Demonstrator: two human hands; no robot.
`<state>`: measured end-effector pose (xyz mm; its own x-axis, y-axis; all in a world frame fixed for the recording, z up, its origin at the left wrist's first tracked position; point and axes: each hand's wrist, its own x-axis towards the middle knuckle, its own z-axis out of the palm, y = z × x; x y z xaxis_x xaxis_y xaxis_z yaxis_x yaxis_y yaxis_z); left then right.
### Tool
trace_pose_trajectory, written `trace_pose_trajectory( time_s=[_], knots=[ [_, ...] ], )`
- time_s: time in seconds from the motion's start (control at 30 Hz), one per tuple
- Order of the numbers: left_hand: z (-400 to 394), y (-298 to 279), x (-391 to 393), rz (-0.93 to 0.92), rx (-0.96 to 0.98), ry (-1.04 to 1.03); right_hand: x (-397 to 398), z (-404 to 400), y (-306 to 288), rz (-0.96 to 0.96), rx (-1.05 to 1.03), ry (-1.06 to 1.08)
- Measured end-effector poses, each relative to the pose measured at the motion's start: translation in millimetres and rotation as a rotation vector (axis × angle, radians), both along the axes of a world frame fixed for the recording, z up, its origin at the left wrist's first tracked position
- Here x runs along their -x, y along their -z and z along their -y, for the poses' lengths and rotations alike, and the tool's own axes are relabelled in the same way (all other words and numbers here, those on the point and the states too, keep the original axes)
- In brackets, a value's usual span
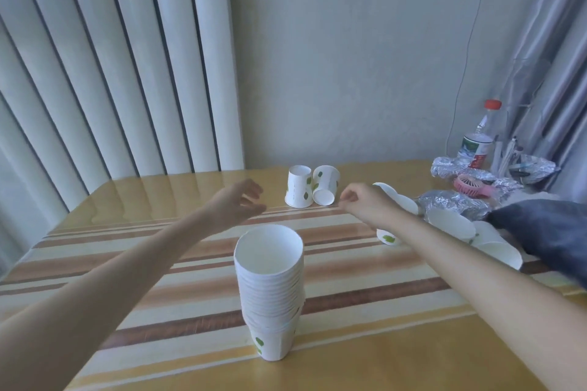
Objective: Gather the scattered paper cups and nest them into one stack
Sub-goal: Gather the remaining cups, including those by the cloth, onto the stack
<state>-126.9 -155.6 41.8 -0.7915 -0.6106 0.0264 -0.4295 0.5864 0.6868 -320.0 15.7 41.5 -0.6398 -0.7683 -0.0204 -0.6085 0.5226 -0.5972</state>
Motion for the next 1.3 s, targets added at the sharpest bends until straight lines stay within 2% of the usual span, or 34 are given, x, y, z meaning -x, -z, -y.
trace_pose_trajectory(
  time_s=[0.1, 0.23, 0.43, 0.67, 0.93, 1.13, 1.3],
  knots=[
    [26, 21, 43, 0.054, -0.013, -0.013, 32, 36, 3, -0.072, 0.012, 0.084],
    [52, 39, 96, 0.206, 0.17, -0.019, 62, 78, 12, -0.157, -0.059, 0.156],
    [68, 45, 145, 0.212, 0.186, -0.049, 77, 115, 39, 0.174, -0.056, 0.278],
    [68, 52, 163, 0.21, 0.142, -0.065, 80, 127, 50, 0.38, 0.052, 0.3],
    [49, 19, 124, 0.153, 0.1, -0.156, 54, 96, 29, 0.352, 0.143, 0.282],
    [11, -43, 57, -0.143, -0.153, -0.211, 18, 50, -12, 0.302, 0.239, 0.188],
    [-35, -74, -6, -0.288, -0.347, -0.163, -20, 8, -44, 0.311, 0.342, 0.113]
  ],
)
